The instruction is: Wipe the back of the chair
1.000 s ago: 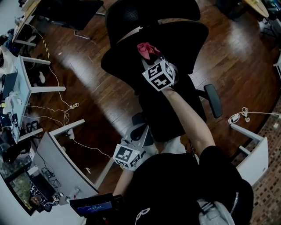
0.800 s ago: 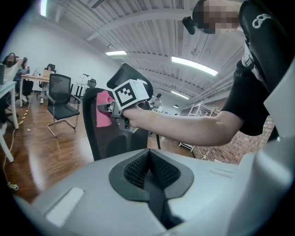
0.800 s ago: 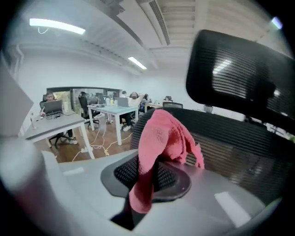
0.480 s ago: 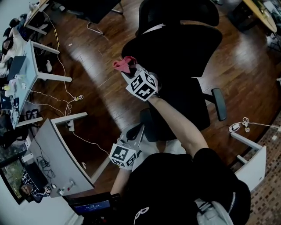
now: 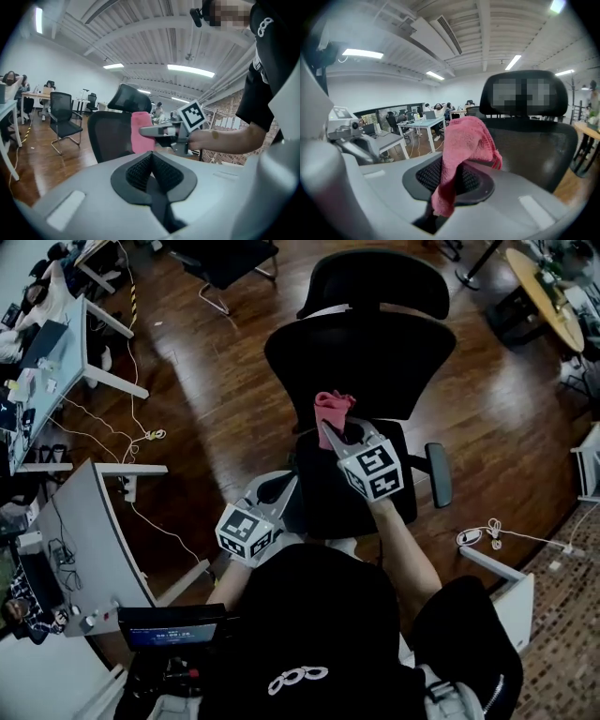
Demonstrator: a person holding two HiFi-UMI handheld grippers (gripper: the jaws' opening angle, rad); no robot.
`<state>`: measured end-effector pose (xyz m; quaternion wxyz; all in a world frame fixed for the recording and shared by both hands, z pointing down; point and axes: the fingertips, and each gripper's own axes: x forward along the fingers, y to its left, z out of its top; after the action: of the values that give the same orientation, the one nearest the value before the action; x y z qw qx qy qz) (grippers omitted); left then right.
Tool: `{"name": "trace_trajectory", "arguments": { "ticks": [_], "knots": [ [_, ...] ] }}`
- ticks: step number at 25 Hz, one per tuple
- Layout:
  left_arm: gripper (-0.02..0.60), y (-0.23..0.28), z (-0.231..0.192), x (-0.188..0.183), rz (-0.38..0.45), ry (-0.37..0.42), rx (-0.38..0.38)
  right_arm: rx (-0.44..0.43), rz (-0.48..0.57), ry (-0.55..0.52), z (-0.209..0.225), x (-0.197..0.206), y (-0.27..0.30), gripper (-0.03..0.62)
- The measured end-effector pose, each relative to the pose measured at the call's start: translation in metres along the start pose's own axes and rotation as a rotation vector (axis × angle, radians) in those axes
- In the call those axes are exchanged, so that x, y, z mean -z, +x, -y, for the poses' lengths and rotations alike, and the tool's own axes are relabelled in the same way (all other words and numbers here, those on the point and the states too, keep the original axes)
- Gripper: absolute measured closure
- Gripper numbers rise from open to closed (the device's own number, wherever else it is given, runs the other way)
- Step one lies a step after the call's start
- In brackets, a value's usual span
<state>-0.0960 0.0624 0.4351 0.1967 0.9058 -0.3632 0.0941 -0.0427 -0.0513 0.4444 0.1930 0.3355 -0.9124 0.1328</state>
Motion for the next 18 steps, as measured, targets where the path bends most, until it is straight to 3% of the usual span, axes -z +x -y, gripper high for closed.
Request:
{"name": "trace_trajectory", "arguments": {
  "ticks": [9, 18],
  "knots": [
    [0.594, 0.046, 0.05, -0.035, 0.035, 0.049, 0.103, 0.194, -0.015, 0.051, 0.01, 0.045, -0.156, 0.545],
    [0.594, 0.06, 0.075, -0.037, 0.026, 0.065, 0.137, 0.274, -0.016, 0.088, 0.015, 0.074, -0.189, 0.545]
  ]
}}
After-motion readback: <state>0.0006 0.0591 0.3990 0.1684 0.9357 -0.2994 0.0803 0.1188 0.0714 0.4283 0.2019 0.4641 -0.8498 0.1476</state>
